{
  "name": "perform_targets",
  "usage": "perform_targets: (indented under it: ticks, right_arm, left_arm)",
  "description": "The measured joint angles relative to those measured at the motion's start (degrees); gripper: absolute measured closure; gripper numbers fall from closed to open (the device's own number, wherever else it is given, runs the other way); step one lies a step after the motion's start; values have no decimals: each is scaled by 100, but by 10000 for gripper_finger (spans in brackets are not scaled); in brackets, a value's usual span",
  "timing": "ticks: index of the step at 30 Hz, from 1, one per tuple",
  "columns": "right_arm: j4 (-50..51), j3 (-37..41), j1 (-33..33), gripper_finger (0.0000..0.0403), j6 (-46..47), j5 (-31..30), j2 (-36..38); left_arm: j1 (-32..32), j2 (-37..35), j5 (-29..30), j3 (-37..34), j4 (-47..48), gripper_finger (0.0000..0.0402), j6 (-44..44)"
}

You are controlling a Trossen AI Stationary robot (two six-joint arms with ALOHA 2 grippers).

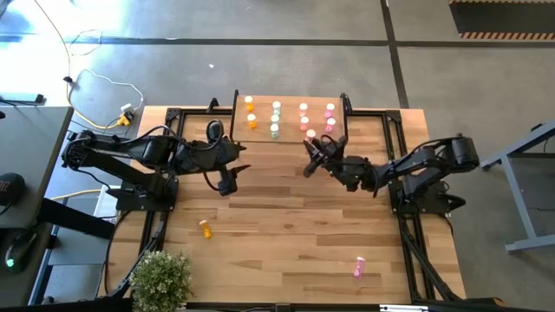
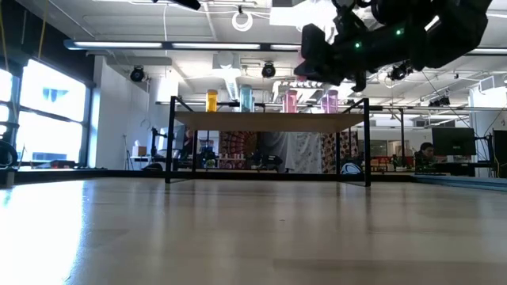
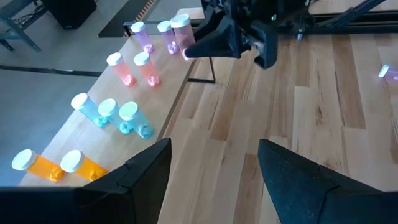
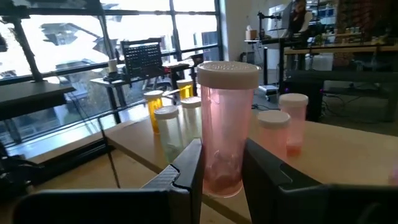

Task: Pick and place medicine bottles onto shelf by color
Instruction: Put the pink pill bottle on the shelf aligned with the pink pill bottles

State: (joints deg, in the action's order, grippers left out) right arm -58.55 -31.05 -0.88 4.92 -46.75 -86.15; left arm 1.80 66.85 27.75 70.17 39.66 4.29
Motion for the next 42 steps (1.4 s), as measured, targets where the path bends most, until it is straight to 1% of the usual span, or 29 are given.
perform_targets:
  ticks: [3, 10, 12, 14, 17, 21, 23, 26, 36, 42]
  right_arm:
    - [-223, 0, -36, 332, 14, -301, -225]
    - [-689, -24, 0, 332, 237, -321, -824]
    - [-690, -183, 18, 332, 200, -342, -971]
    - [-688, -374, 56, 332, -27, -344, -1119]
    - [-451, -630, 158, 332, -173, -499, -1275]
    - [145, -664, 216, 332, 504, -909, -1312]
    - [164, -664, 209, 332, 538, -1018, -1310]
    - [171, -664, 235, 332, 515, -1000, -1310]
    - [364, -664, 483, 332, 559, -536, -1307]
    - [383, -664, 615, 331, 568, -520, -1304]
  left_arm:
    - [-2, 0, 6, 0, -4, 172, 0]
    - [-2, 0, 44, 0, -7, 172, -97]
    - [-2, 0, 81, 0, -7, 172, -106]
    - [-2, 0, 118, 0, -9, 172, -149]
    - [-2, 0, 129, 0, -7, 172, -153]
    - [0, 0, 133, 0, -7, 172, -153]
    - [0, 0, 137, 0, -7, 172, -153]
    - [-2, 0, 144, 0, -7, 172, -153]
    - [-2, 0, 144, 0, -7, 172, -155]
    - [-2, 0, 144, 0, -7, 172, -155]
